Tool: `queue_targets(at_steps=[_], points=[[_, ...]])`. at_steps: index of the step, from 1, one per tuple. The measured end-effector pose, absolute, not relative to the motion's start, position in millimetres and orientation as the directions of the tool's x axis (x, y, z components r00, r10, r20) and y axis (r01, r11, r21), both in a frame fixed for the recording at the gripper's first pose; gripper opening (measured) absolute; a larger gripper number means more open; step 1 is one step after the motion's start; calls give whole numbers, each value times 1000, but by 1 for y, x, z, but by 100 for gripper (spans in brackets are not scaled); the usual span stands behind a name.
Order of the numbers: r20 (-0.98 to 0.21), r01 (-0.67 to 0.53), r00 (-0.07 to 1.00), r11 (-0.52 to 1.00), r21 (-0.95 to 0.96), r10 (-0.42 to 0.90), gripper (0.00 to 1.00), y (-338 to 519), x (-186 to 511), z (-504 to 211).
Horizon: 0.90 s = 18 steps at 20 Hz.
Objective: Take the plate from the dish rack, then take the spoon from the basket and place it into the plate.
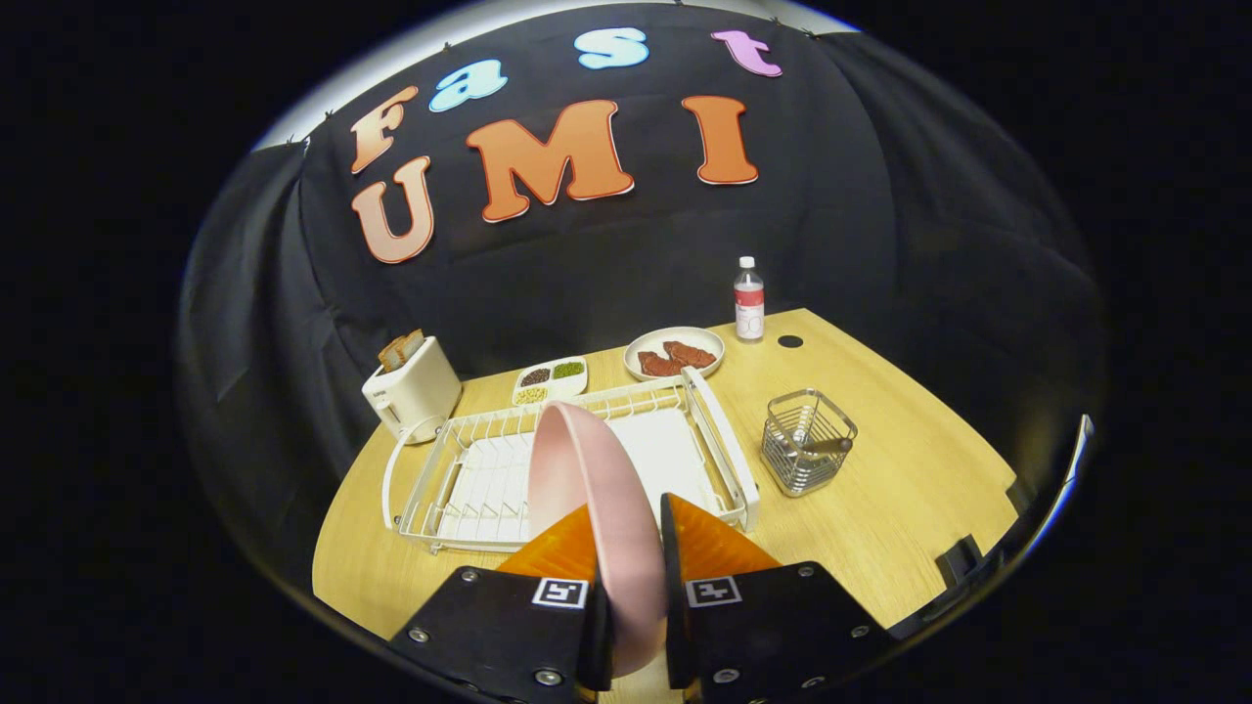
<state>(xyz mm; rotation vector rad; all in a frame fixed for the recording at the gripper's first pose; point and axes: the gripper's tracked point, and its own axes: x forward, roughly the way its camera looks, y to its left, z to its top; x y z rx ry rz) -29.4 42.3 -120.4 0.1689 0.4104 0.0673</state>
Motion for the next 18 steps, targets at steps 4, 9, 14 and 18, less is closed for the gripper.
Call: queue_targets(at_steps=[4, 9, 14, 18], points=[[-430, -22, 896, 980, 199, 108, 22, 46, -49, -146], [-463, -16, 873, 959, 282, 151, 22, 54, -65, -180], [-497, -1, 844, 929, 371, 200, 22, 67, -76, -218], [-495, -15, 828, 892, 452, 265, 22, 81, -78, -233]])
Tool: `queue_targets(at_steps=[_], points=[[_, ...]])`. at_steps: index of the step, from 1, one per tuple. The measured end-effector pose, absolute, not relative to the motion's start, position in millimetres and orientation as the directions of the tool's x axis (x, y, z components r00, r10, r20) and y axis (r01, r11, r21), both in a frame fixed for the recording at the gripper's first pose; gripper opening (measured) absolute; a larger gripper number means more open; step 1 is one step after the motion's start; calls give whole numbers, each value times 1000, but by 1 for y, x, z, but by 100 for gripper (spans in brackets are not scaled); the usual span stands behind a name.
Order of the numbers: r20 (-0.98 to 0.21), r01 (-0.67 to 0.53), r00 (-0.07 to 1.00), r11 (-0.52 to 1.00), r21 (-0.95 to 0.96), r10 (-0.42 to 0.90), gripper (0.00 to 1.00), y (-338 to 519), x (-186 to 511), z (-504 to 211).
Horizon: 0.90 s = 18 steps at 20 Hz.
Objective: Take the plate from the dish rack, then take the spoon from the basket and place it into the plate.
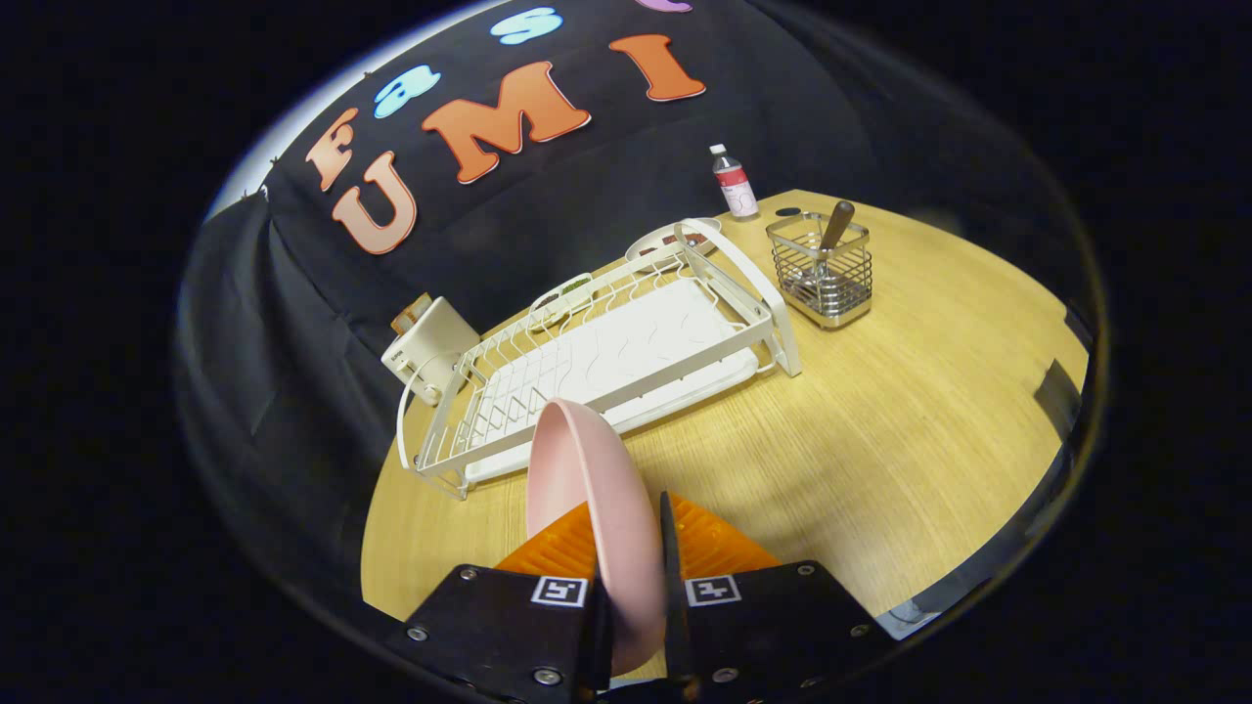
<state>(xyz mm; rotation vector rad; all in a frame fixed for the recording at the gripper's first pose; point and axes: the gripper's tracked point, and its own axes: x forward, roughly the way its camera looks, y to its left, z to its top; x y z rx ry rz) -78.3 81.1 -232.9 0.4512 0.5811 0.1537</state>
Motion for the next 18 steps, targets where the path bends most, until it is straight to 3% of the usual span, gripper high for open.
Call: queue_targets(at_steps=[4, 6, 12, 18], points=[[-555, 46, 798, 893, 447, 237, 24, 74, -76, -261], [-592, 73, 781, 913, 402, 198, 31, 66, -75, -274], [-627, 75, 768, 954, 289, 129, 57, 53, -70, -279], [-583, 72, 809, 973, 220, 72, 87, 28, -53, -248]])
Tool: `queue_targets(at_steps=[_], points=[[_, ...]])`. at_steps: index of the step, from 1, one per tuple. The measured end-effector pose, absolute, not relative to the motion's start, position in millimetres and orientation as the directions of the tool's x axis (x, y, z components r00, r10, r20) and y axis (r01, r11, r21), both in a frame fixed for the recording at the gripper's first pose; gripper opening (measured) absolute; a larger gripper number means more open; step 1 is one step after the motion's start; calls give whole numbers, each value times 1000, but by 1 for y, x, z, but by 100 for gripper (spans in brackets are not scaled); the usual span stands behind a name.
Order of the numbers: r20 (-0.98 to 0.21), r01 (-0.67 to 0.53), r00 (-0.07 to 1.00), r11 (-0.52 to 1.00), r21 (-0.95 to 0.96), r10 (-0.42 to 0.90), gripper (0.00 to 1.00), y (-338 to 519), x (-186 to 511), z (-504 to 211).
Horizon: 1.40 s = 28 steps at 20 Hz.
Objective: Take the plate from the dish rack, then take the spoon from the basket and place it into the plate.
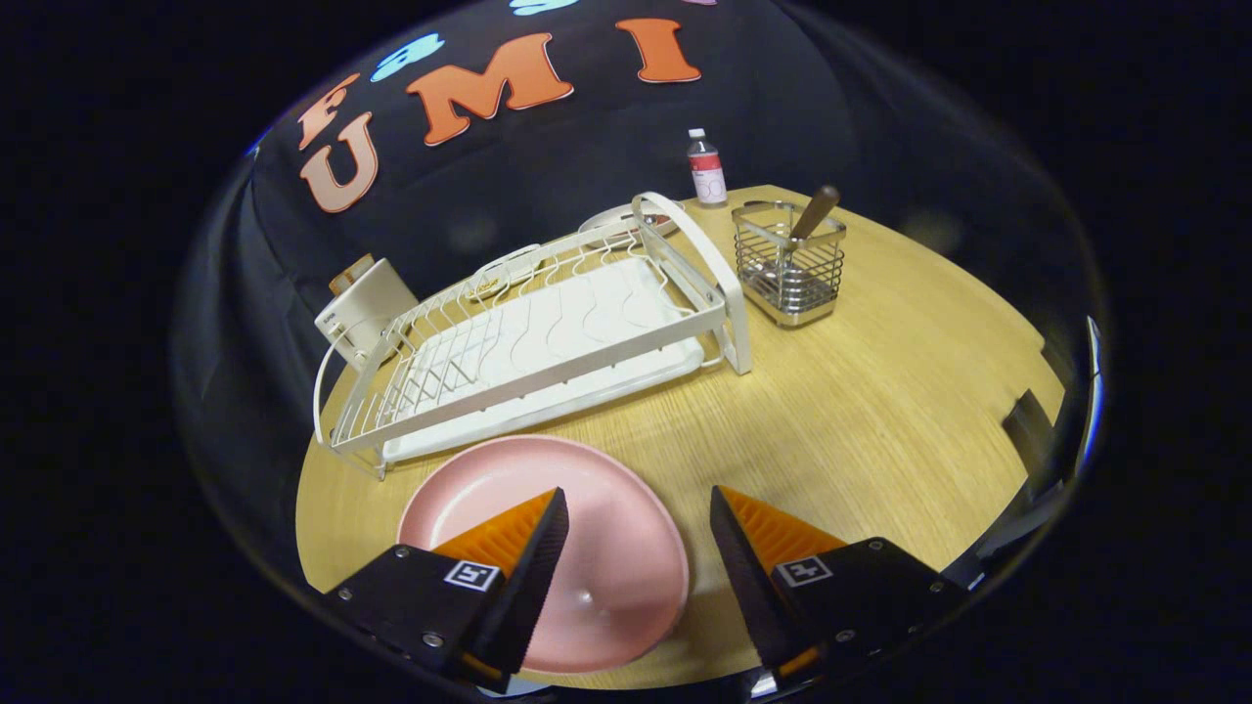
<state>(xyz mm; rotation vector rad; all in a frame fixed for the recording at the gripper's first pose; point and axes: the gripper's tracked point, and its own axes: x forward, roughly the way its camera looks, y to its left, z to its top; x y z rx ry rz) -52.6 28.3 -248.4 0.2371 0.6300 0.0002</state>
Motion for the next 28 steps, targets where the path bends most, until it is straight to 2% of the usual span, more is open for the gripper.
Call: queue_targets(at_steps=[1, 4, 16, 21, 25, 28], points=[[-572, 76, 818, 976, 206, 57, 92, 21, -48, -242], [-533, 93, 846, 982, 165, 10, 98, -4, -34, -219], [-342, 170, 928, 985, 26, -151, 98, -90, 32, -139], [-284, 186, 943, 983, 11, -175, 98, -112, 59, -130], [-270, 154, 952, 988, 21, -143, 98, -115, 77, -138], [-281, 136, 952, 990, 28, -123, 92, -115, 85, -151]])
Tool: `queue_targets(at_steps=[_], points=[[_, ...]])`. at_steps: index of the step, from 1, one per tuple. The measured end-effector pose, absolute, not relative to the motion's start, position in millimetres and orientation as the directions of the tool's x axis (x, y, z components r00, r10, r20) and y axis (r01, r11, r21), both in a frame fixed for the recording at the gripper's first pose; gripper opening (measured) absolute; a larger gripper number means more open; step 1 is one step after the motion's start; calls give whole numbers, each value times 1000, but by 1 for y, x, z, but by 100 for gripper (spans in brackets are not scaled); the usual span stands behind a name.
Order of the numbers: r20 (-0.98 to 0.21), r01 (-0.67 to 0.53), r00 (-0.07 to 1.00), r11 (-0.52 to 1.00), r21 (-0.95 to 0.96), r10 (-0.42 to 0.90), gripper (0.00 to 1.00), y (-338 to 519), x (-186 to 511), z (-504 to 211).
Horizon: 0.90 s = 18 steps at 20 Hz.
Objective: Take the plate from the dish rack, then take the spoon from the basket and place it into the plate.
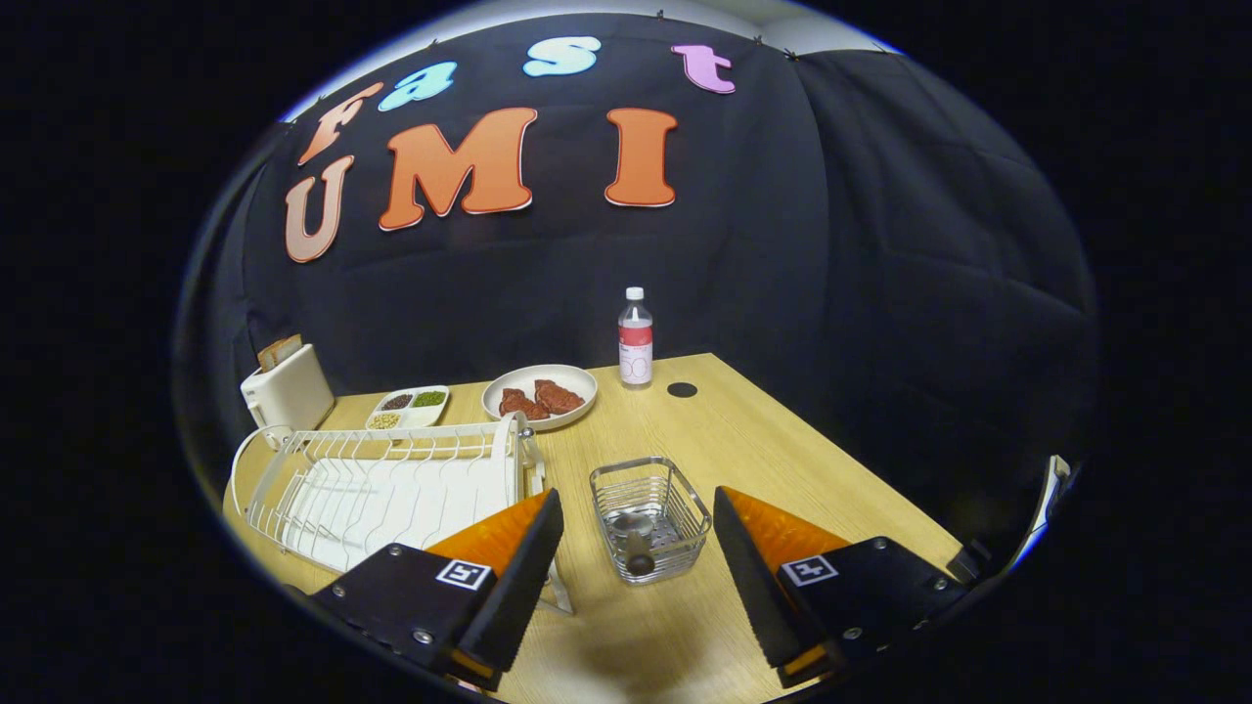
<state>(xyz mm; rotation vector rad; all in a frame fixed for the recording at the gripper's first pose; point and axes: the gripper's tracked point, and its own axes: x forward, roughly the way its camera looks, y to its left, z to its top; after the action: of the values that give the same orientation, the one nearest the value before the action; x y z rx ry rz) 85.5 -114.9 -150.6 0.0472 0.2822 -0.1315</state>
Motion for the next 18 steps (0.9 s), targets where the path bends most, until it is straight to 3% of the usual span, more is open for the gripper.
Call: queue_targets(at_steps=[4, 10, 13, 18], points=[[-289, 123, 951, 992, 42, -106, 69, -115, 91, -163], [-278, 106, 956, 993, 52, -87, 15, -113, 95, -168], [-265, 123, 958, 991, 45, -107, 6, -118, 97, -163], [-232, 120, 967, 992, 39, -108, 5, -120, 93, -141]])
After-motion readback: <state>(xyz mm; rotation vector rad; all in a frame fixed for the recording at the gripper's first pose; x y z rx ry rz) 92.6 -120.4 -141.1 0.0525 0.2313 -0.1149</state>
